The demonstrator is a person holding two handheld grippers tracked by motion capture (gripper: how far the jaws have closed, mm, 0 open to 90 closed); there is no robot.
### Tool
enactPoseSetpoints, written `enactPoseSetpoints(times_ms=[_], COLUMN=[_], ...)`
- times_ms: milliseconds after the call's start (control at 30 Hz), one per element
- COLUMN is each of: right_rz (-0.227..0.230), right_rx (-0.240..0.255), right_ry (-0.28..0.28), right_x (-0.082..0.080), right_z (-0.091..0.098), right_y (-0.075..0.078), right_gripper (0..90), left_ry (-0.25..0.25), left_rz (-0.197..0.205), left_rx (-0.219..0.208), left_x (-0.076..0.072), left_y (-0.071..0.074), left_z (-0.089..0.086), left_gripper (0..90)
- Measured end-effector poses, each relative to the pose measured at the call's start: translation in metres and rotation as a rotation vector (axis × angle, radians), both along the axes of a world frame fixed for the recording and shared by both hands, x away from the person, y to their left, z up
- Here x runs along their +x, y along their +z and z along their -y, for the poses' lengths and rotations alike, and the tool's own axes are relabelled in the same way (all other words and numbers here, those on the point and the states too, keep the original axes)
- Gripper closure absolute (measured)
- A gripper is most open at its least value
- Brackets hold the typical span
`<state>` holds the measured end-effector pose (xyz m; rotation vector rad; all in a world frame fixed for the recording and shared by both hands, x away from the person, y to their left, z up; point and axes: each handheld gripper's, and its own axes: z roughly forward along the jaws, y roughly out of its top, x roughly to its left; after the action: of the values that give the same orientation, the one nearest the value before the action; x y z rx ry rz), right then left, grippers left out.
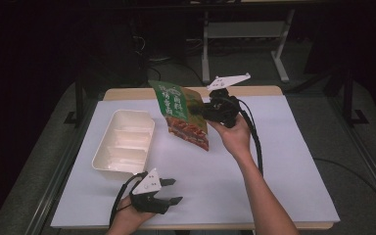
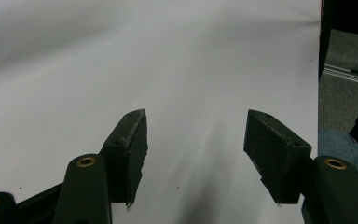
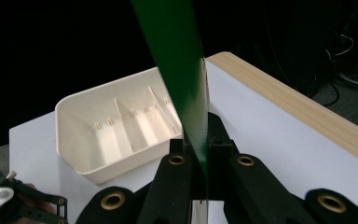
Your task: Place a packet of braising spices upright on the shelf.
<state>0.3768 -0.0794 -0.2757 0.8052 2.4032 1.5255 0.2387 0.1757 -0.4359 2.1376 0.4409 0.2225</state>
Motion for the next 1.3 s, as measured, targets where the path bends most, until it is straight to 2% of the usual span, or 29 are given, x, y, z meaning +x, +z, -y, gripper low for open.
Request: enactPoseSetpoints(times_ms=[100,267,733,1300], right_rz=[0.001,0.002,0.023,0.022], right_rx=[0.005,0.000,0.005,0.009], right_ry=[0.017,0.030,0.070,0.086], right_x=[0.007,0.014,0.027,0.047], right_z=[-0.010,-0.025,-0.058,-0.095], right_y=[0.002,0.004,0.013,0.010], right_gripper=[90.0,90.0,90.0,90.0], left_ry=[0.006,0.013,0.029,0.024], left_rz=[0.005,0.003,0.014,0.015], left_rx=[0.012,0.006,0.020,0.017], left_x=[0.000,0.000,0.003,0.003], left_y=[-0.001,-0.003,-0.004,-0.004], left_z=[-0.001,-0.001,-0.006,-0.007], left_gripper=[38.0,37.3,36.5,36.0])
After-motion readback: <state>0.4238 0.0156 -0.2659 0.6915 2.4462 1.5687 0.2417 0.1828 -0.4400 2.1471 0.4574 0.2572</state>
